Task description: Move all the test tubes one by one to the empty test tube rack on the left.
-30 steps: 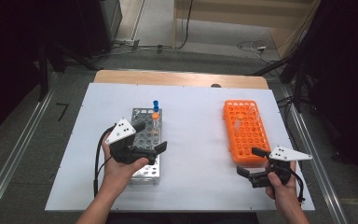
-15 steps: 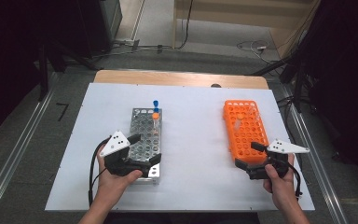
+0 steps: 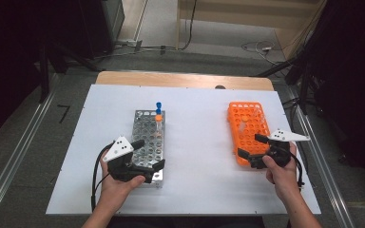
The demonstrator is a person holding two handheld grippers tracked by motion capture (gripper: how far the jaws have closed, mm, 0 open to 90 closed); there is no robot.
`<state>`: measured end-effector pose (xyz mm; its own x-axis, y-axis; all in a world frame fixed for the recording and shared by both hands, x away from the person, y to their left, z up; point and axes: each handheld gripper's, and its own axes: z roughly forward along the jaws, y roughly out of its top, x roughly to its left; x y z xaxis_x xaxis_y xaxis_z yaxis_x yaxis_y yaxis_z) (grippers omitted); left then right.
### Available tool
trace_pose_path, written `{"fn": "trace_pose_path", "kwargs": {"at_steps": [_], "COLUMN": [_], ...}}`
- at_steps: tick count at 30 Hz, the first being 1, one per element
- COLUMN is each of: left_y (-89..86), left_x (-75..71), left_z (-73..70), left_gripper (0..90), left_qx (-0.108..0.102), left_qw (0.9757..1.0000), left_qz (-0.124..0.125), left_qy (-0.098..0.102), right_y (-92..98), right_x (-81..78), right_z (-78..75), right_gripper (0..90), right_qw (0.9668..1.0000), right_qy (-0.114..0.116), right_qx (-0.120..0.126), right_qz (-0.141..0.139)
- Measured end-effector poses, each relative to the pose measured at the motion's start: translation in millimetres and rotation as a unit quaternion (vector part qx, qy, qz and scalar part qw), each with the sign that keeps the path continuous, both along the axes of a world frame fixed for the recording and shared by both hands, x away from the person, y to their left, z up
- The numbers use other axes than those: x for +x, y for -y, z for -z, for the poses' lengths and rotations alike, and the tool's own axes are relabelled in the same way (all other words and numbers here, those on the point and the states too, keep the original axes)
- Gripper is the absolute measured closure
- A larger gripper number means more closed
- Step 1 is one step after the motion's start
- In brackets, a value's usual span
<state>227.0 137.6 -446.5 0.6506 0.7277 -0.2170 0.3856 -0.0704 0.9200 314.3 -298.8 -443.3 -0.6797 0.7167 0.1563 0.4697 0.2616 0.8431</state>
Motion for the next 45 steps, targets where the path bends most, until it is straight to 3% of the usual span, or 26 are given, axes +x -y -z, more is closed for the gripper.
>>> {"fn": "trace_pose_path", "kwargs": {"at_steps": [8,19,28,39,45], "left_y": [-1.1,-2.2,-2.1,-3.0,-1.7], "left_x": [0.0,0.0,-0.6,-0.4,-0.4], "left_z": [0.3,-0.2,-1.1,-1.3,-0.8], "left_gripper": [0.0,0.0,0.0,0.0,0.0], "left_qx": [-0.002,-0.002,-0.003,-0.003,-0.004], "left_qw": [1.0,1.0,1.0,1.0,1.0], "left_qz": [-0.001,-0.003,-0.004,-0.005,-0.004], "left_qy": [0.0,-0.001,0.001,0.002,-0.001], "right_y": [-6.4,-12.1,-15.6,-21.9,-25.0], "right_x": [18.4,29.8,42.0,59.6,63.9], "right_z": [-0.9,3.3,5.4,14.4,14.9], "right_gripper": [12.3,35.4,47.0,59.2,69.4], "right_qw": [0.999,0.9974,0.9961,0.9912,0.9885], "right_qy": [-0.016,-0.012,-0.016,-0.041,-0.037], "right_qx": [-0.016,-0.036,-0.045,-0.074,-0.094], "right_qz": [0.038,0.061,0.074,0.102,0.113]}}
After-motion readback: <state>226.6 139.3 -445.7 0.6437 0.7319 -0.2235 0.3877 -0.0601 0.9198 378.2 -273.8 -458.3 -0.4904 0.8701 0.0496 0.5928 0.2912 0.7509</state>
